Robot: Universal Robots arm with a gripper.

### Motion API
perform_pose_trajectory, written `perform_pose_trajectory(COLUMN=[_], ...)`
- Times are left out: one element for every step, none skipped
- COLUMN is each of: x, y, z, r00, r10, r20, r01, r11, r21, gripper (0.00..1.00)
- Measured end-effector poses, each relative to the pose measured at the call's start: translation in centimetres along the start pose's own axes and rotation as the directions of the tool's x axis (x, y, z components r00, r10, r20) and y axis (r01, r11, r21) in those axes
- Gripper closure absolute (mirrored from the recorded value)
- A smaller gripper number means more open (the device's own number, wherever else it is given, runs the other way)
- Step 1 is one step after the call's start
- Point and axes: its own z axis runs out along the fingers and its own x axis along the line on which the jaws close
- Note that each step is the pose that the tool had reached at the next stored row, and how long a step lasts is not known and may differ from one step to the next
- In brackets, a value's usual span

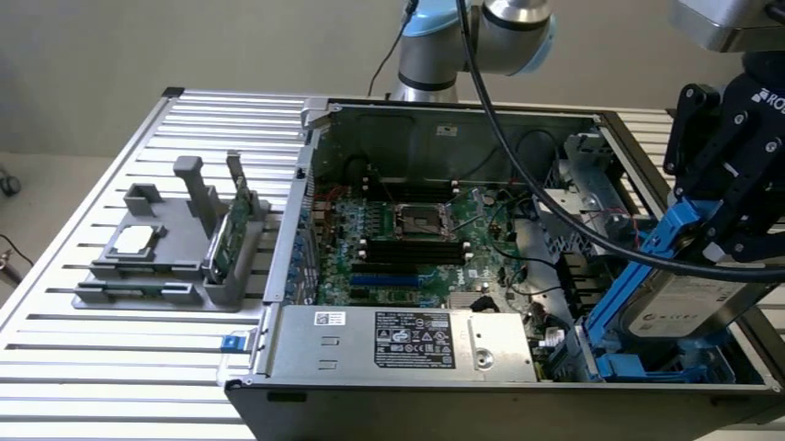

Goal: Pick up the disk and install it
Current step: 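Insert the disk into the insertion slot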

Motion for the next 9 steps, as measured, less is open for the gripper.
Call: perform_pose_trajectory(x=[-0.04,-0.09,-0.13,-0.17,-0.2,-0.26,-0.32,-0.39,-0.46], y=[0.0,-0.01,-0.01,-0.01,-0.02,-0.02,-0.03,-0.03,-0.04], z=[0.08,0.17,0.25,0.34,0.42,0.5,0.58,0.65,0.73], r00=[1.0,1.0,1.0,1.0,1.0,1.0,1.0,1.0,1.0], r10=[0.0,0.0,0.0,0.0,0.0,0.0,0.0,0.0,0.0], r20=[-0.0011,-0.0018,-0.0026,-0.0032,-0.0038,-0.0043,-0.0049,-0.0053,-0.0059], r01=[0.0,0.0,0.0,0.0,0.0,0.0,0.0,0.0,0.0], r11=[1.0,1.0,1.0,1.0,1.0,1.0,1.0,1.0,1.0], r21=[0.0,0.0,-0.0001,-0.0001,-0.0001,-0.0001,-0.0001,-0.0001,-0.0001], gripper=[0.67,0.67,0.67,0.67,0.67,0.67,0.67,0.67,0.67])
